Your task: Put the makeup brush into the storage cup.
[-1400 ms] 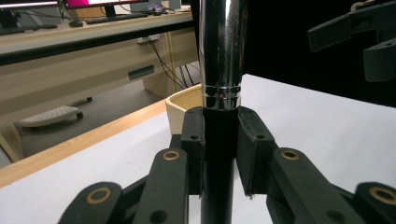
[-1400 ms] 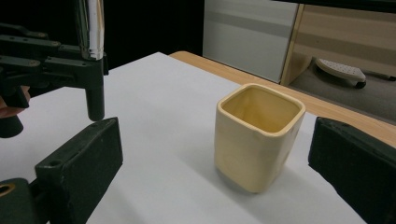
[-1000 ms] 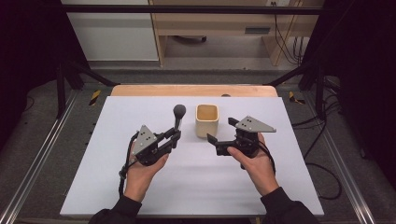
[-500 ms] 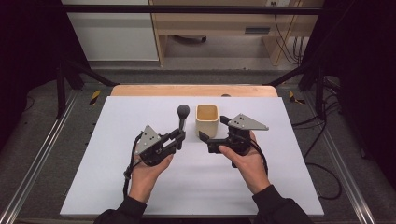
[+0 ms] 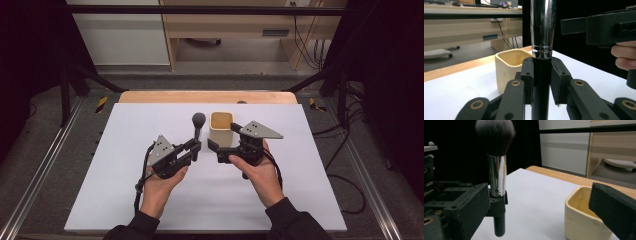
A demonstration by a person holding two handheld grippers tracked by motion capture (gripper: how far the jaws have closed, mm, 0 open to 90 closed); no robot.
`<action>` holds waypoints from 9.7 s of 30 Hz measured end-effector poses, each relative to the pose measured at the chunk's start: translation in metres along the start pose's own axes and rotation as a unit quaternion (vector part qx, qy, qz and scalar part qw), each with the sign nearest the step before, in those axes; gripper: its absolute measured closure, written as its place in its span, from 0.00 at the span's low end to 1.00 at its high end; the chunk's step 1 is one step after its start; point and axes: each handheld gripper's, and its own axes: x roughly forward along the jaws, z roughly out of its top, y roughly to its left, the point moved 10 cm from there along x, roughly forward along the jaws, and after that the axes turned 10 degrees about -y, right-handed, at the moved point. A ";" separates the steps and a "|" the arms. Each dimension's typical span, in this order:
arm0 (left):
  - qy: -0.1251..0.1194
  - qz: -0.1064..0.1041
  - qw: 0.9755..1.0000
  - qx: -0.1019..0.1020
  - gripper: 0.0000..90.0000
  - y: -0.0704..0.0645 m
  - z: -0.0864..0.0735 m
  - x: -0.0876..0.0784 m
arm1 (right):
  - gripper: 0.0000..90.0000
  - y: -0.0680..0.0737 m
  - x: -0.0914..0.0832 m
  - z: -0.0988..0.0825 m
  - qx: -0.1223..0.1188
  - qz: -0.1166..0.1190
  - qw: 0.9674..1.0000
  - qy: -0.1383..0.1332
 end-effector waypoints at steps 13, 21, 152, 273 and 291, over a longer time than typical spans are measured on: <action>0.001 -0.006 1.000 -0.006 0.83 -0.009 -0.003 0.005 | 0.16 0.020 0.013 -0.002 0.023 0.029 0.999 -0.010; 0.003 -0.010 1.000 -0.002 0.83 -0.011 -0.005 0.006 | 0.34 0.027 0.019 -0.005 0.021 0.039 0.999 -0.008; -0.026 -0.025 0.998 0.045 0.06 0.050 -0.057 -0.081 | 0.78 -0.072 0.011 0.045 -0.042 -0.080 0.995 -0.042; -0.035 0.003 0.998 0.051 0.02 0.064 -0.055 -0.092 | 0.78 -0.087 0.066 0.012 -0.079 -0.109 0.991 -0.025; -0.033 0.003 0.998 0.054 0.02 0.063 -0.055 -0.091 | 0.78 -0.088 0.066 -0.004 -0.078 -0.112 0.991 -0.014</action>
